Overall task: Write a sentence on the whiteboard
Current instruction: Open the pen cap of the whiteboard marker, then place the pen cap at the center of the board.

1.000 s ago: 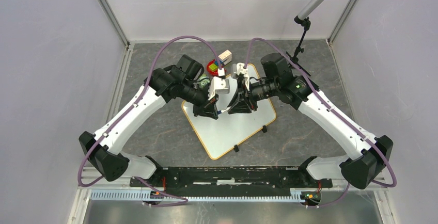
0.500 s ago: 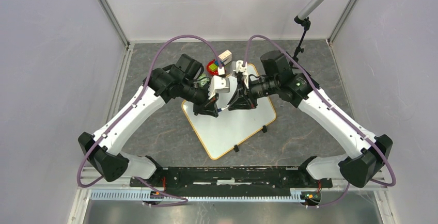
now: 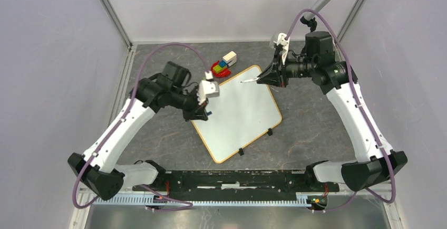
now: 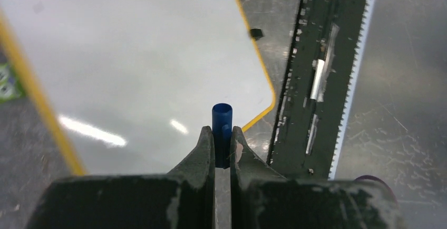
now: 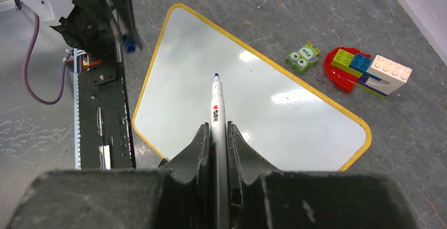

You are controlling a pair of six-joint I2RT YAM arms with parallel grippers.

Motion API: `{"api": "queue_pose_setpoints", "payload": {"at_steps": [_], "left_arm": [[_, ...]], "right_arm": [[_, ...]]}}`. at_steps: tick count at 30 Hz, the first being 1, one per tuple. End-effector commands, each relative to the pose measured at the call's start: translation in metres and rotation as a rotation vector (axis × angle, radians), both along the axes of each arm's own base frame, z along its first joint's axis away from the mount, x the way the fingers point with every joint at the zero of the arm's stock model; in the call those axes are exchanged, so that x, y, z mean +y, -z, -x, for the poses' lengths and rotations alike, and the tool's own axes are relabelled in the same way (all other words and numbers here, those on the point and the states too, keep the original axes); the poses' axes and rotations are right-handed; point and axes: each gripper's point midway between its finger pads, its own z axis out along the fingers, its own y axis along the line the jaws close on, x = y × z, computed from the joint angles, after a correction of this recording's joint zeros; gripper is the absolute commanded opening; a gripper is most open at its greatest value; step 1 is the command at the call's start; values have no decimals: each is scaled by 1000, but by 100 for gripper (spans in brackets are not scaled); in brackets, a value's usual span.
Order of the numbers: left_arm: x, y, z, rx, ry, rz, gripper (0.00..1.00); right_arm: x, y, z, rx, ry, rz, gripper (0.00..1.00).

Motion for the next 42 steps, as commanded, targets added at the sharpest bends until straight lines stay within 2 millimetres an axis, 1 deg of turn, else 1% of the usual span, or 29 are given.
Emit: {"api": "queue_pose_setpoints", "payload": {"at_steps": [1,3,4,5,7,8,9,10,12,15,16,19,22,24,28,33,40,41,42], "left_arm": [[26,-35,-28,-46,-171,152,2],[46,-52,-56,-71,-331,229,2],[62,-55,-73,-76,-447,243,2],[79,-56,-90,-93,-551,246,2],[112,-45,-113,-91,-730,224,2],[126,-33,-121,-77,-796,200,3],[145,-19,-129,-60,-871,164,3],[158,-3,-133,-32,-917,131,4],[176,29,-135,38,-974,69,4],[195,76,-131,105,-1011,-44,3],[198,89,-129,119,-1021,-69,3],[207,120,-126,149,-1045,-136,9],[216,147,-125,179,-1059,-203,12],[217,162,-123,212,-1047,-226,14],[214,186,-119,264,-1005,-295,14],[214,206,-118,262,-981,-399,18],[217,222,-119,265,-972,-489,22],[208,223,-118,260,-940,-499,23],[207,224,-118,260,-935,-505,24]], "right_arm": [[-3,3,15,-18,-47,-17,0],[-2,11,19,-6,-54,-28,0],[-2,14,22,1,-57,-37,0],[-1,18,25,11,-65,-44,0],[-1,30,30,36,-77,-49,0],[-1,37,31,45,-78,-46,0],[-1,42,32,51,-81,-42,0],[-1,48,34,61,-84,-37,0],[-1,57,37,72,-92,-29,0],[2,68,40,84,-104,-21,0],[3,70,40,82,-107,-19,0],[10,80,43,88,-120,-7,0],[19,86,47,88,-135,0,0],[24,89,48,83,-140,7,0],[34,95,49,84,-147,22,0],[39,98,51,82,-154,30,0],[41,98,53,68,-164,41,0],[41,98,53,67,-166,44,0],[41,98,53,66,-167,46,0]]}}
